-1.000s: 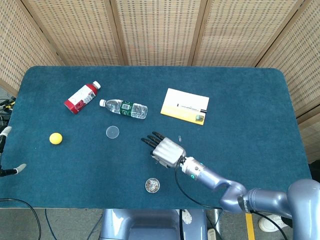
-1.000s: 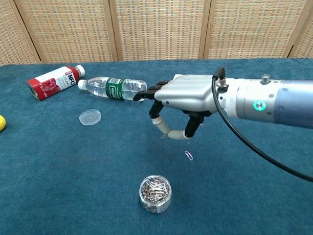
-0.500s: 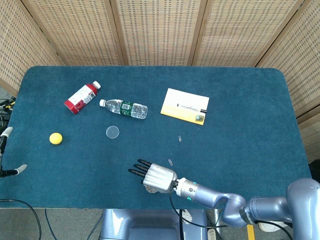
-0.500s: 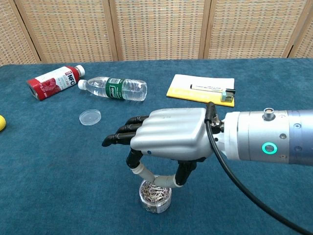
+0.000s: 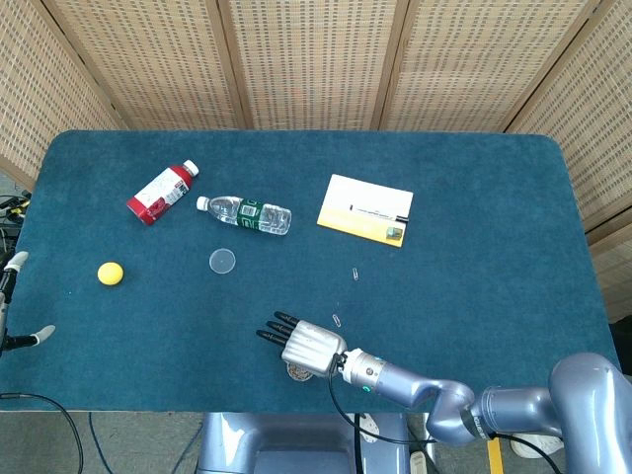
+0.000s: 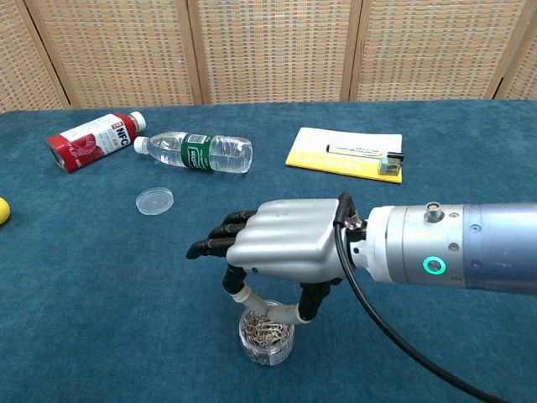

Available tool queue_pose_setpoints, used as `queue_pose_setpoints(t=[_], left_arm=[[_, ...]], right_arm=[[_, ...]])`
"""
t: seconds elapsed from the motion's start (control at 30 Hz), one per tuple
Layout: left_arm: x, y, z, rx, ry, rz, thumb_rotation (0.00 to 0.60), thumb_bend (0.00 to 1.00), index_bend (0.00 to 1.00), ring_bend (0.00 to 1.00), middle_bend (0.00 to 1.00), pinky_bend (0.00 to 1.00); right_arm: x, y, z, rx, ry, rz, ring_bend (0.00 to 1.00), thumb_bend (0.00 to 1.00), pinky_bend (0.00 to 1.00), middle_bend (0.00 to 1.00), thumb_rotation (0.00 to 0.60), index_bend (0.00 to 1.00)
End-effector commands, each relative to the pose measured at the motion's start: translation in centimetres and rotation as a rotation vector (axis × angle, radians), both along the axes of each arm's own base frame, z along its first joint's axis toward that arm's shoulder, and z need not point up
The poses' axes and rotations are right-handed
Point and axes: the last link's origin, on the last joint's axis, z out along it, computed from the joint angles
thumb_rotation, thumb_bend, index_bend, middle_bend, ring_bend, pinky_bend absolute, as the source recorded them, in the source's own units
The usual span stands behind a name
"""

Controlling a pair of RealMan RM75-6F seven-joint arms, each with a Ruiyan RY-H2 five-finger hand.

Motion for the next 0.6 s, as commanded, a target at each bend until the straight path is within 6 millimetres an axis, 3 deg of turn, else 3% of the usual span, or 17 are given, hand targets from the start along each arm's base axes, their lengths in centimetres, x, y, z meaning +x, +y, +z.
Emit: queue_pose_setpoints(t=[0.03,0.37,0.6], left_arm=[[-0.04,0.04,0.03,0.002,-0.001,0.002,0.6,0.0,0.0,0.0,0.0,0.0],[-0.04,0.05,0.05,0.002,-0.001,0.003,0.6,0.0,0.0,0.0,0.0,0.0],[-0.05,0.05,0.06,0.001,-0.002,0.003,0.6,0.0,0.0,0.0,0.0,0.0]], right_arm=[[-0.18,-0.02,-0.16,-0.002,0.009,0.0,0.0,0.45,0.0,0.0,0.6,0.63],[-0.21,0.04,-0.66,-0.001,0.024,-0.003,0.0,0.45,0.0,0.0,0.6,0.63],[-0.12,0.14,-0.57,0.01,0.017,-0.01,0.0,0.44,0.0,0.0,0.6,0.4]])
